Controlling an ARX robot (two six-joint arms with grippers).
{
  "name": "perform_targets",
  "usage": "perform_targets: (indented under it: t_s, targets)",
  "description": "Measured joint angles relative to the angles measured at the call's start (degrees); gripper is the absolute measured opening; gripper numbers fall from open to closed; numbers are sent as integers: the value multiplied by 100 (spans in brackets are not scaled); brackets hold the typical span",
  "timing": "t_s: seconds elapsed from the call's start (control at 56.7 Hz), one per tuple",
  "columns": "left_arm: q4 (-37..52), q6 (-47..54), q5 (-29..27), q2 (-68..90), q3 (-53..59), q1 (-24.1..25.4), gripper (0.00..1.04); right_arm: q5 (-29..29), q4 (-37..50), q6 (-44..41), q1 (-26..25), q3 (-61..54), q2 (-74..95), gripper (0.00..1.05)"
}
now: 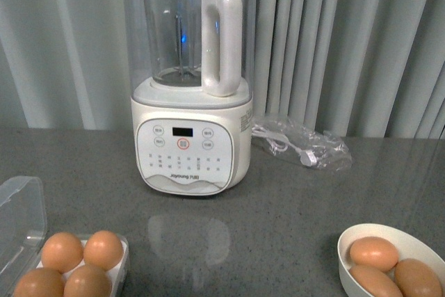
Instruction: Put egg into box
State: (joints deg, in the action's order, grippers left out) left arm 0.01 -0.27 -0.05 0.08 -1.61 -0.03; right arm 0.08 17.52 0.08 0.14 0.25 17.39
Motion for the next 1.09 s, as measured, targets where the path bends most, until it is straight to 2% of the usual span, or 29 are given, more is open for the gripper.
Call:
perform_targets:
  t_s: [0.458, 0.564, 0.829, 0.864, 1.093]
  targets:
    - [0, 0, 0, 0, 0, 0, 98, -2, -730, -2, 0, 0, -734, 3]
    - [0, 0, 0, 0, 0, 0, 98, -7, -1685, -4, 0, 4, -1488, 3]
    - [0, 0, 0, 0, 0, 0, 98, -7, -1749, -4, -2, 4, -1711, 3]
    - [0, 0, 0, 0, 0, 0, 98, -4, -1749, -9, -2, 4, -1714, 6]
    - [0, 0, 0, 0, 0, 0, 98, -4, -1749, -9, -2, 4, -1714, 48]
